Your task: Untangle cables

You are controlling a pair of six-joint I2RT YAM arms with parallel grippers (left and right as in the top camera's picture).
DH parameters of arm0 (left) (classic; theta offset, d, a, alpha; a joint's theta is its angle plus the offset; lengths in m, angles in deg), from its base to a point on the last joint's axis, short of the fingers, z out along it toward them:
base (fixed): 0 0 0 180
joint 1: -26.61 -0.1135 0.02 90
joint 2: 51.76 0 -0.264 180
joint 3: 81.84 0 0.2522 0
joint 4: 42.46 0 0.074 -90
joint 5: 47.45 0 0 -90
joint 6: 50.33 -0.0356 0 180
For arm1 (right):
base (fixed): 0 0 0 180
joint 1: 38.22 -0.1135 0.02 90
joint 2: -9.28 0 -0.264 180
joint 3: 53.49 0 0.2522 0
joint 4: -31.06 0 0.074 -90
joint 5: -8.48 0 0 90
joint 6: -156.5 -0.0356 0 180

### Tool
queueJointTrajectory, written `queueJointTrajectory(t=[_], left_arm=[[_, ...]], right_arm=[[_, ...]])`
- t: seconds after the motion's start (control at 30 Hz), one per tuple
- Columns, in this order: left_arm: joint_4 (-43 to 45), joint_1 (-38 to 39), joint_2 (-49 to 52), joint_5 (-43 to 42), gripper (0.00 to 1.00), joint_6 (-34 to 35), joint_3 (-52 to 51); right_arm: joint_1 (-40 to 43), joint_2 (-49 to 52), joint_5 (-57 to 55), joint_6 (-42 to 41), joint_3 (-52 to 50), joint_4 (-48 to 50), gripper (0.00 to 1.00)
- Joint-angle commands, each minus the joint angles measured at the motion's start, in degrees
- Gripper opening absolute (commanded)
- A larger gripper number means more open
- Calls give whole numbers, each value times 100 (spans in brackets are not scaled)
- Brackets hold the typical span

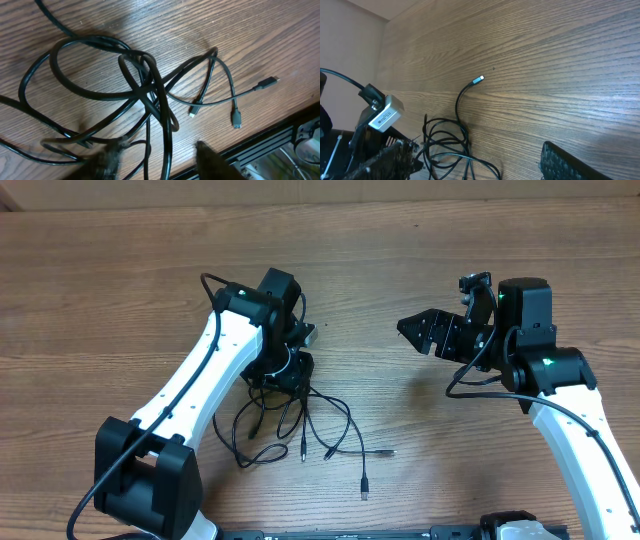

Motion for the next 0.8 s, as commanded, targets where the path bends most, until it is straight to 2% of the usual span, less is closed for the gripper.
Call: queueJointTrajectory(t=[0.0, 0.03, 0.2, 0.3, 0.53, 0.67, 0.77], left_arm=[[-33, 55, 26, 109, 36, 52, -2], [-50, 61, 26, 107, 33, 55, -2], [-175, 81, 39, 109, 34, 52, -2], [-210, 81, 55, 83, 25, 55, -39], [-208, 81, 57, -59, 24, 55, -109], [-190, 81, 57, -61, 29, 52, -236], [-116, 81, 57, -68, 30, 55, -369]], right_arm=[[24, -20, -2, 50, -7, 39, 80], [24, -20, 0, 50, -7, 37, 80], [24, -20, 2, 50, -7, 35, 81], [24, -20, 2, 50, -7, 33, 81], [24, -20, 0, 50, -7, 35, 81], [24, -20, 0, 50, -7, 37, 81], [24, -20, 0, 50, -7, 37, 81]])
